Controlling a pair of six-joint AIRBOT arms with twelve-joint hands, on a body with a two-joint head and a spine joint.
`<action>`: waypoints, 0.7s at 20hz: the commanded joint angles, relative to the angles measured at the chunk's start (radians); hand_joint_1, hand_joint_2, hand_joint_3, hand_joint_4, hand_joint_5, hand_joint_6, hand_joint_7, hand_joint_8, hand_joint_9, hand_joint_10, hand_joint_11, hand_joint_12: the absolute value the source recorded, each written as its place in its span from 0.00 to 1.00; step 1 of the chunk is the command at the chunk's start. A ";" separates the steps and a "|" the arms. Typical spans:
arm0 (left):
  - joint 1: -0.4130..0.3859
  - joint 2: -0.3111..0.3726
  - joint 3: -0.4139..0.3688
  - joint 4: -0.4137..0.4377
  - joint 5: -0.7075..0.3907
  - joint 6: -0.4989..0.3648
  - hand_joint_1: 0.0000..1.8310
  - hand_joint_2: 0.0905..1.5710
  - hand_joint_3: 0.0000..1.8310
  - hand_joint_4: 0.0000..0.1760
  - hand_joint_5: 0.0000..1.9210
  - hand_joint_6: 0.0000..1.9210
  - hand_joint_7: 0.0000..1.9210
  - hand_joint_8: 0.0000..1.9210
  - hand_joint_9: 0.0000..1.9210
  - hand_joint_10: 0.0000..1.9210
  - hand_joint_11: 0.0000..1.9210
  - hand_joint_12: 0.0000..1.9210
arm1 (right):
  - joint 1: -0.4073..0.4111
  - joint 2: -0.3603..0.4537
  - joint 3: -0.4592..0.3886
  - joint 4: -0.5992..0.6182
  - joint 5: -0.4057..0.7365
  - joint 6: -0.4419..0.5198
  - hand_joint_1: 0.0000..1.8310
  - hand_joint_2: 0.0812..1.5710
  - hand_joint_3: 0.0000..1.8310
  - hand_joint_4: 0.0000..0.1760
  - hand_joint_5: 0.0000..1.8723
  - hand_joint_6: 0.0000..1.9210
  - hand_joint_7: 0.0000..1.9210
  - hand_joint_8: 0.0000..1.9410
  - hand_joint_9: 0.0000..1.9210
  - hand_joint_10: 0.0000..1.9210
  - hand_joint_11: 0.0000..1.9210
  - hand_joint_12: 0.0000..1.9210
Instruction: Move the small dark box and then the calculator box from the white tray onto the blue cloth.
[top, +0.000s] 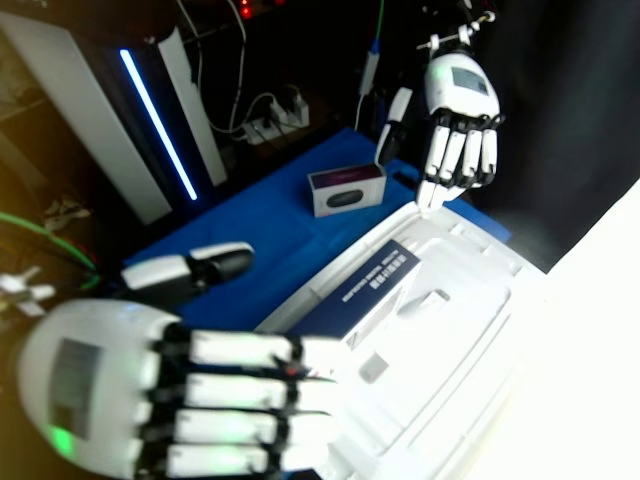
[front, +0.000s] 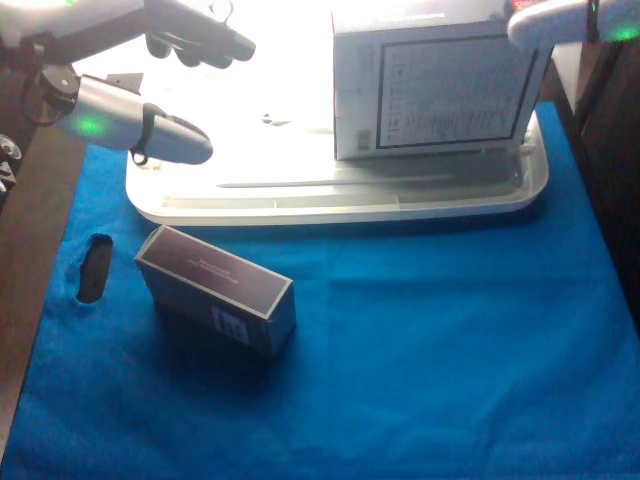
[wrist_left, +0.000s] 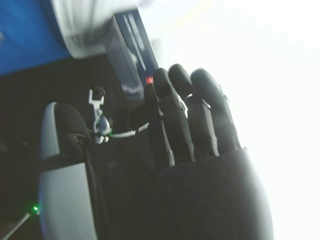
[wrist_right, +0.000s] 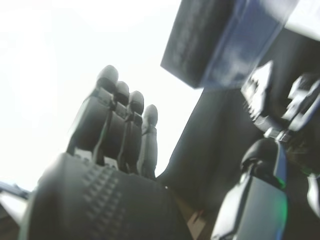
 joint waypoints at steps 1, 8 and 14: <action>-0.010 -0.002 0.007 -0.052 -0.088 0.003 0.44 0.57 0.00 0.07 0.30 0.00 0.36 0.00 0.20 0.53 0.12 0.89 | 0.010 -0.015 0.011 0.010 0.049 0.017 0.42 0.42 0.00 0.00 0.21 0.00 0.25 0.00 0.22 0.00 0.23 0.01; -0.009 -0.026 0.006 -0.075 -0.127 0.005 0.44 0.55 0.00 0.02 0.31 0.01 0.39 0.01 0.22 0.55 0.14 0.86 | 0.010 -0.039 0.037 0.009 -0.015 0.020 0.44 0.42 0.00 0.00 0.21 0.00 0.27 0.00 0.23 0.00 0.01 0.54; 0.008 -0.024 -0.011 -0.078 -0.144 0.005 0.44 0.58 0.00 0.00 0.30 0.00 0.36 0.00 0.22 0.52 0.14 0.82 | 0.003 -0.053 0.050 0.023 -0.058 0.020 0.45 0.44 0.00 0.00 0.21 0.00 0.27 0.00 0.23 0.00 0.03 0.49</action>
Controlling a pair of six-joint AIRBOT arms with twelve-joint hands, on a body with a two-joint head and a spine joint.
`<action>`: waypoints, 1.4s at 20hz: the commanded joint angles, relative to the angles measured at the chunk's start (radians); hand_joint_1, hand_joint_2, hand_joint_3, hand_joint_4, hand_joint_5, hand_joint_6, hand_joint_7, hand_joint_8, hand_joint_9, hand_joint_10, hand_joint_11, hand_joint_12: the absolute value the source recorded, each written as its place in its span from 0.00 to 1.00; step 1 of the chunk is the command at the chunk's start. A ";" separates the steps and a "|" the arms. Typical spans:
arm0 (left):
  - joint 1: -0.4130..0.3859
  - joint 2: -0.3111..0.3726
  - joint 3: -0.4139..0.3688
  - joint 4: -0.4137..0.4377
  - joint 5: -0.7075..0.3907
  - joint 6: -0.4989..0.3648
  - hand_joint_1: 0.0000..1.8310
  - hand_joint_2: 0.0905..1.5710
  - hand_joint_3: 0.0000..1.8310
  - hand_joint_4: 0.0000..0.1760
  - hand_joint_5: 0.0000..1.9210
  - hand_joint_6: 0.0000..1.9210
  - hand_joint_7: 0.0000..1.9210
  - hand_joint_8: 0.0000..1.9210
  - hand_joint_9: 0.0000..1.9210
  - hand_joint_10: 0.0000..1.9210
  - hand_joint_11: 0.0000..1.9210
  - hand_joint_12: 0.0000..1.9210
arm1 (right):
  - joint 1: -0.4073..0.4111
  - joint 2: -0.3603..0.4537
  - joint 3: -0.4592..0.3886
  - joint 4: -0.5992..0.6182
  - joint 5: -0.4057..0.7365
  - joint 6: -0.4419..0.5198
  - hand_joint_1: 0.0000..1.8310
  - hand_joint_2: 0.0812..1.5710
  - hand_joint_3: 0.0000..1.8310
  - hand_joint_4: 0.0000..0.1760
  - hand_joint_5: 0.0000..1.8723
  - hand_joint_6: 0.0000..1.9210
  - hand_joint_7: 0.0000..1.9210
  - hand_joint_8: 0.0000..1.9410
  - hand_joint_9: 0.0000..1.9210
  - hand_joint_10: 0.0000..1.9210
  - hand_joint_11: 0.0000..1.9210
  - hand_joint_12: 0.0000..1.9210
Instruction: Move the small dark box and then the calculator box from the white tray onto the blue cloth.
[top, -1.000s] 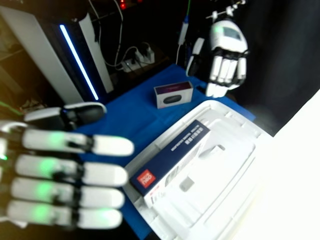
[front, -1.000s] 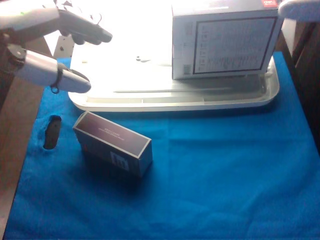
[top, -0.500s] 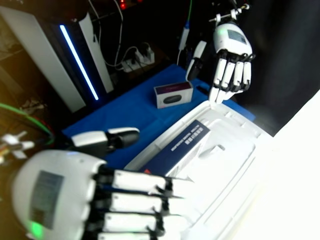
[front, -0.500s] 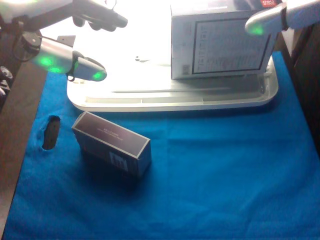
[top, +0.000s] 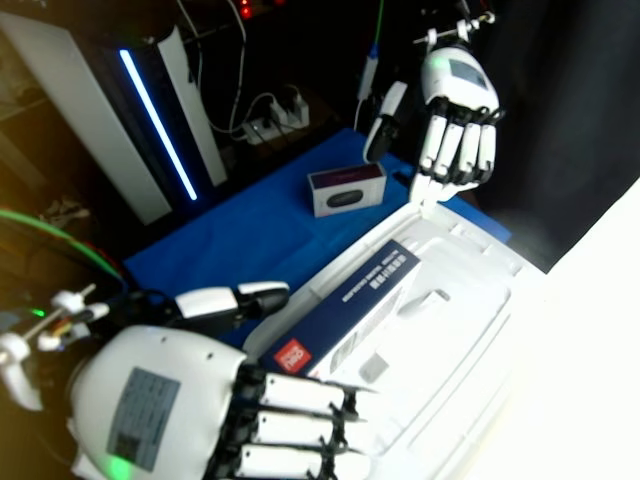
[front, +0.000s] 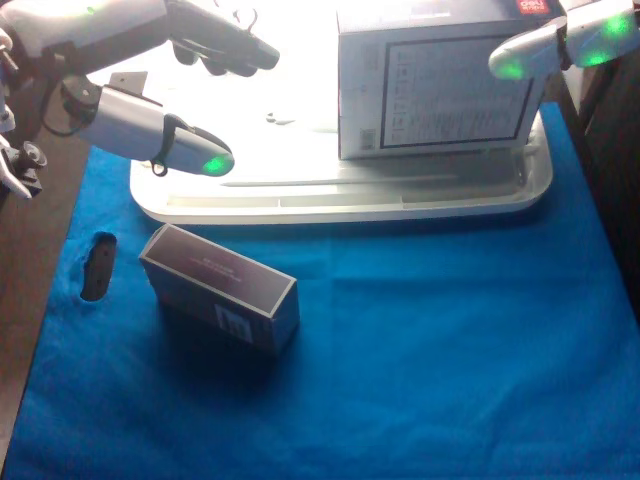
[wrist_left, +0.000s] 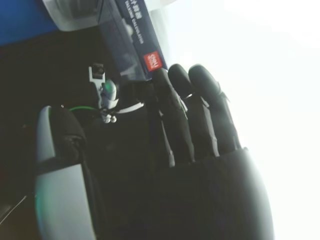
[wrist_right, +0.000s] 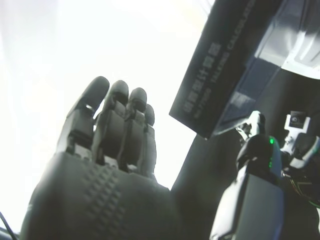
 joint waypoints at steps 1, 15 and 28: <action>-0.004 0.003 -0.005 -0.045 -0.102 -0.005 0.44 0.58 0.00 0.00 0.30 0.00 0.36 0.00 0.22 0.52 0.14 0.82 | 0.002 0.002 0.008 0.044 0.101 0.008 0.45 0.44 0.00 0.00 0.21 0.00 0.27 0.00 0.23 0.00 0.03 0.49; 0.045 0.022 -0.023 -0.091 -0.140 -0.005 0.45 0.58 0.00 0.00 0.31 0.00 0.38 0.01 0.22 0.52 0.14 0.79 | -0.086 -0.047 0.035 0.168 0.130 0.008 0.46 0.43 0.00 0.00 0.28 0.00 0.34 0.00 0.32 0.00 0.06 0.58; 0.052 0.024 -0.022 -0.095 -0.133 -0.005 0.48 0.59 0.00 0.00 0.31 0.00 0.37 0.02 0.15 0.59 0.04 0.86 | -0.094 -0.066 0.040 0.195 0.151 0.008 0.71 0.60 0.00 0.00 0.69 0.14 0.77 0.12 0.80 0.04 0.68 0.39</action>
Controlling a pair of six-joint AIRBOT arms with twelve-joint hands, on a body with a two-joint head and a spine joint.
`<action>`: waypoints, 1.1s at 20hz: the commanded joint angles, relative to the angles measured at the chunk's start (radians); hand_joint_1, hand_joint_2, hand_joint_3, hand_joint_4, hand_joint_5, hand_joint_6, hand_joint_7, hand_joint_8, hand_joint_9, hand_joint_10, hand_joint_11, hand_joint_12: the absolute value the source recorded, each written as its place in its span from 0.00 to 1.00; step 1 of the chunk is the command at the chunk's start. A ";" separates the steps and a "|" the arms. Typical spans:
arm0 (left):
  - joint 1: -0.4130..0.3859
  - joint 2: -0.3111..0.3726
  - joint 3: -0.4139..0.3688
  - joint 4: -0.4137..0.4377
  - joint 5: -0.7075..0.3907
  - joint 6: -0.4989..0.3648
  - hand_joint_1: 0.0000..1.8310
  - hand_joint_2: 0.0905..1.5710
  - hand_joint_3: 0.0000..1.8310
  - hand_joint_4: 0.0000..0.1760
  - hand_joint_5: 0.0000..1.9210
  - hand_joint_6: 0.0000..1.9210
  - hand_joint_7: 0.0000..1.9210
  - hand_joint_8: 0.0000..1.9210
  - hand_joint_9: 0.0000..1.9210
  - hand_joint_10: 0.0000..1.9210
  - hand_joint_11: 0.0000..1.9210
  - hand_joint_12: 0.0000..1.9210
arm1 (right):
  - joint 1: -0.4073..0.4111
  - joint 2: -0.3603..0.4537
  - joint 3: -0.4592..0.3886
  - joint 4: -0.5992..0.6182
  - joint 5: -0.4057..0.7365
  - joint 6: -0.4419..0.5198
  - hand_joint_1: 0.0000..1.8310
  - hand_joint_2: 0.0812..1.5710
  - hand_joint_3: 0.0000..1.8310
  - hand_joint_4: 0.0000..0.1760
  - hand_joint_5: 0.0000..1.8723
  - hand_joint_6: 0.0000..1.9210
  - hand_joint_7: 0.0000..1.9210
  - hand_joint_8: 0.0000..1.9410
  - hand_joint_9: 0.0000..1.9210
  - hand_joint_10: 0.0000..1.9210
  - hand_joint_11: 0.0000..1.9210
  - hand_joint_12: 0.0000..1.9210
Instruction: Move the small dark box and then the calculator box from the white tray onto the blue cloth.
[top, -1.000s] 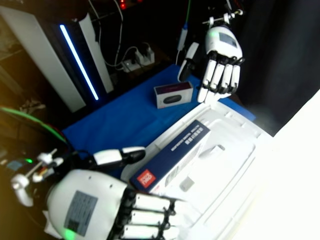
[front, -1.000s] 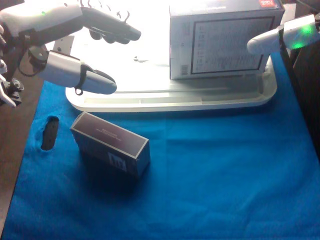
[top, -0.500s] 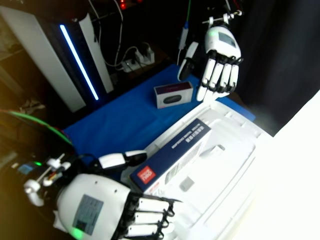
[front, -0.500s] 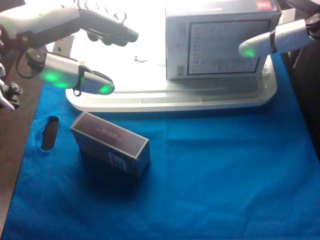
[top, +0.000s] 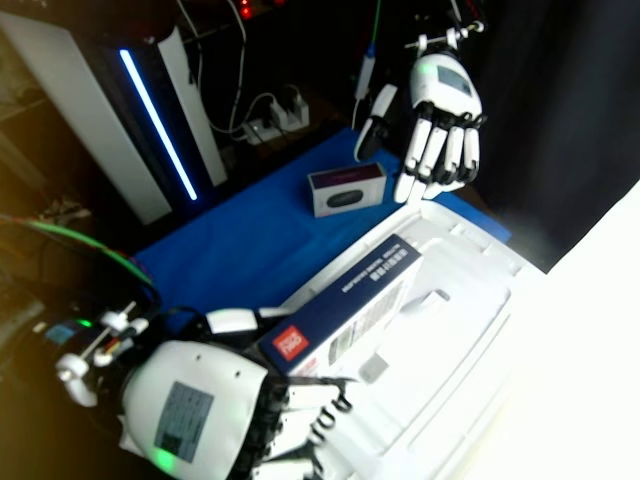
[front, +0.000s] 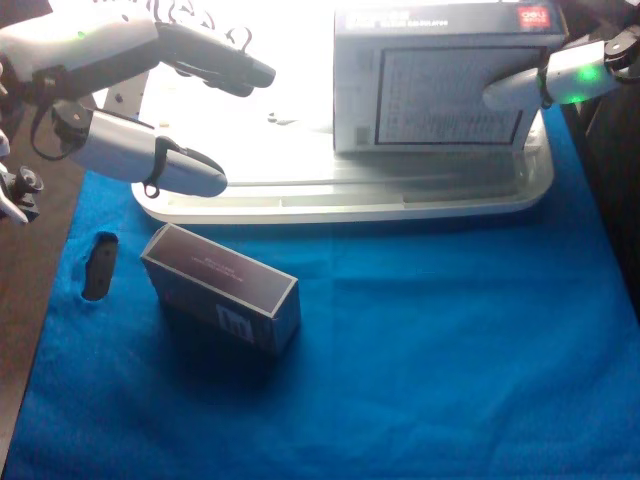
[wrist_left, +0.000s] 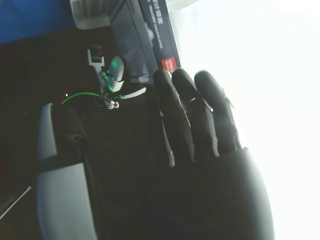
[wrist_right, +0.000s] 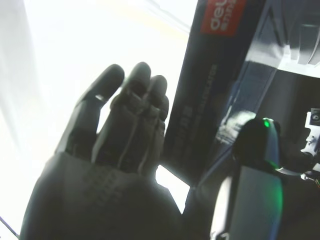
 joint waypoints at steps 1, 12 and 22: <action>-0.006 0.006 -0.001 -0.047 -0.092 -0.005 0.48 0.59 0.00 0.00 0.31 0.00 0.37 0.01 0.15 0.59 0.04 0.86 | 0.004 0.000 0.005 0.029 0.105 0.001 0.72 0.60 0.00 0.00 0.68 0.15 0.79 0.08 0.81 0.03 0.68 0.42; 0.028 0.005 0.018 -0.095 -0.070 0.007 0.47 0.57 0.00 0.00 0.30 0.00 0.36 0.03 0.16 0.56 0.03 0.85 | 0.005 0.040 -0.027 -0.067 0.197 0.119 0.65 0.66 0.00 0.00 0.58 0.41 0.76 0.05 0.85 0.02 0.64 0.57; 0.099 0.020 0.026 -0.193 -0.053 0.058 0.47 0.57 0.00 0.00 0.31 0.00 0.35 0.09 0.16 0.40 0.00 0.78 | 0.014 0.133 -0.147 -0.111 0.328 0.119 0.63 0.70 0.00 0.00 0.51 0.53 0.79 0.03 0.69 0.47 0.62 0.69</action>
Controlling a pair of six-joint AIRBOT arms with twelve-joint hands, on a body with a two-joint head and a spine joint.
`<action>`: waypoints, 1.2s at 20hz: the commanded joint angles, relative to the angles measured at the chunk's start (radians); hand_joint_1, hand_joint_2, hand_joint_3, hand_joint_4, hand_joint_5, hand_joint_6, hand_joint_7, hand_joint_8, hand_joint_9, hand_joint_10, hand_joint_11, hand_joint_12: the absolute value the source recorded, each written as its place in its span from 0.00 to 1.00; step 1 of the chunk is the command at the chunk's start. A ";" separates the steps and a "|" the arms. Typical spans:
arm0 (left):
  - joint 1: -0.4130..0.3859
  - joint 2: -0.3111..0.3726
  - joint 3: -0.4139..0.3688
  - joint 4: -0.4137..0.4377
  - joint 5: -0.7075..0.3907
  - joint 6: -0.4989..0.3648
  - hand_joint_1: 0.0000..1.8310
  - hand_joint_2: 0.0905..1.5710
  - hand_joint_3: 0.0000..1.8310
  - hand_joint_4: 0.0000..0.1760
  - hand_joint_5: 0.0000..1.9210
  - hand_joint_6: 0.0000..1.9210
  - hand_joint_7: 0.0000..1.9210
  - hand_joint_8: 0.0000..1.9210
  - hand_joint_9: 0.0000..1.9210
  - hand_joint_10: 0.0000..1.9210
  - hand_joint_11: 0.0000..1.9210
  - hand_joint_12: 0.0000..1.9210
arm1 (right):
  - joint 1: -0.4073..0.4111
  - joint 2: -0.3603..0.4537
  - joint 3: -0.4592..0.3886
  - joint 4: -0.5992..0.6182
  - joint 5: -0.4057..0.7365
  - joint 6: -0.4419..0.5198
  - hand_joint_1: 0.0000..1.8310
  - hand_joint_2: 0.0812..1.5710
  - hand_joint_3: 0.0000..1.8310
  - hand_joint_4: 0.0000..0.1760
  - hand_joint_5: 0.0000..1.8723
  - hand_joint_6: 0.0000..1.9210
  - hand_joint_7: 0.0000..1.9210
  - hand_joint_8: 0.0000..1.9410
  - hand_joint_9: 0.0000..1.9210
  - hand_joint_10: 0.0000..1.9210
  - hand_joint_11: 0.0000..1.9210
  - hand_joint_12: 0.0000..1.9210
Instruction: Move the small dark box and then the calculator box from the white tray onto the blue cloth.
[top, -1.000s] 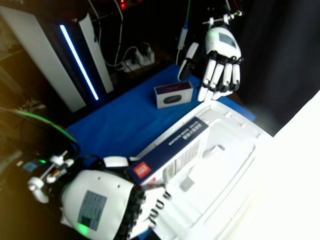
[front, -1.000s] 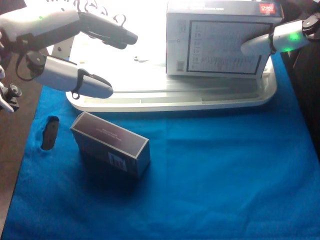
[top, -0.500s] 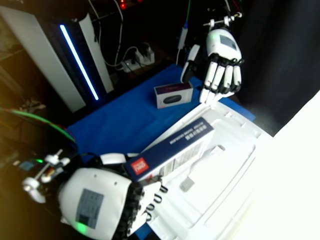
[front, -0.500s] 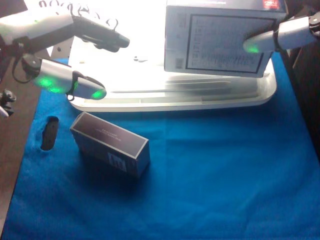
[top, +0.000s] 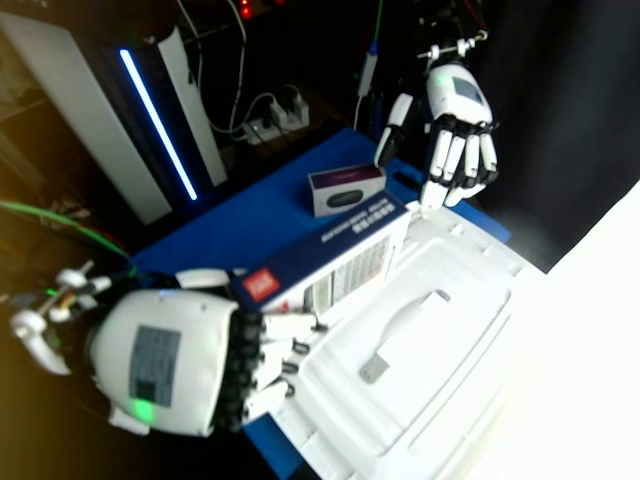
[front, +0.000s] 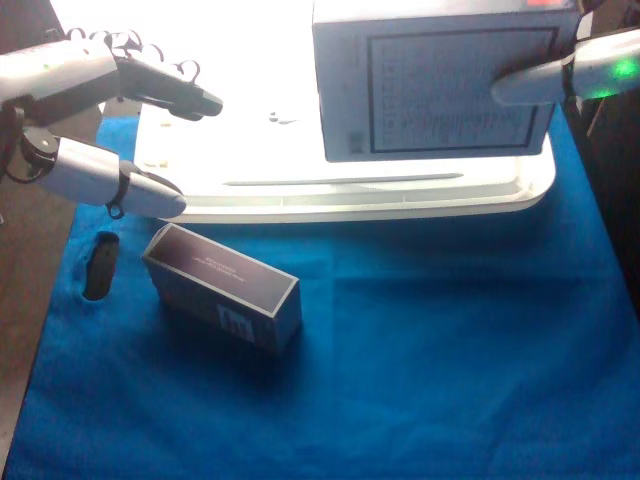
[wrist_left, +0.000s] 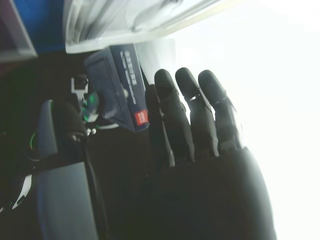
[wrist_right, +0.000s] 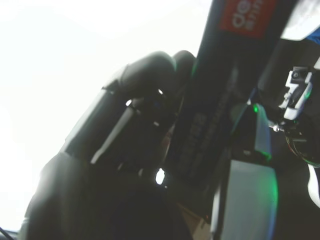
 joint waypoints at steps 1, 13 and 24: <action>-0.006 0.005 0.007 -0.046 -0.094 0.004 0.48 0.57 0.00 0.00 0.31 0.00 0.36 0.11 0.17 0.42 0.00 0.79 | 0.014 0.007 -0.002 0.045 0.125 0.012 0.63 0.70 0.00 0.00 0.51 0.53 0.78 0.03 0.68 0.49 0.61 0.70; 0.047 0.006 0.016 -0.109 -0.094 0.017 0.49 0.56 0.00 0.00 0.32 0.00 0.34 0.11 0.22 0.32 0.03 0.74 | -0.070 0.041 -0.123 0.027 0.276 0.011 0.65 0.70 0.00 0.00 0.50 0.51 0.62 0.35 0.72 0.43 0.65 0.66; 0.079 0.007 0.013 -0.152 -0.113 0.020 0.48 0.54 0.00 0.00 0.31 0.00 0.38 0.01 0.27 0.36 0.10 0.78 | -0.187 0.035 -0.177 0.082 0.349 -0.017 0.63 0.69 0.00 0.00 0.53 0.49 0.80 0.02 0.73 0.46 0.64 0.71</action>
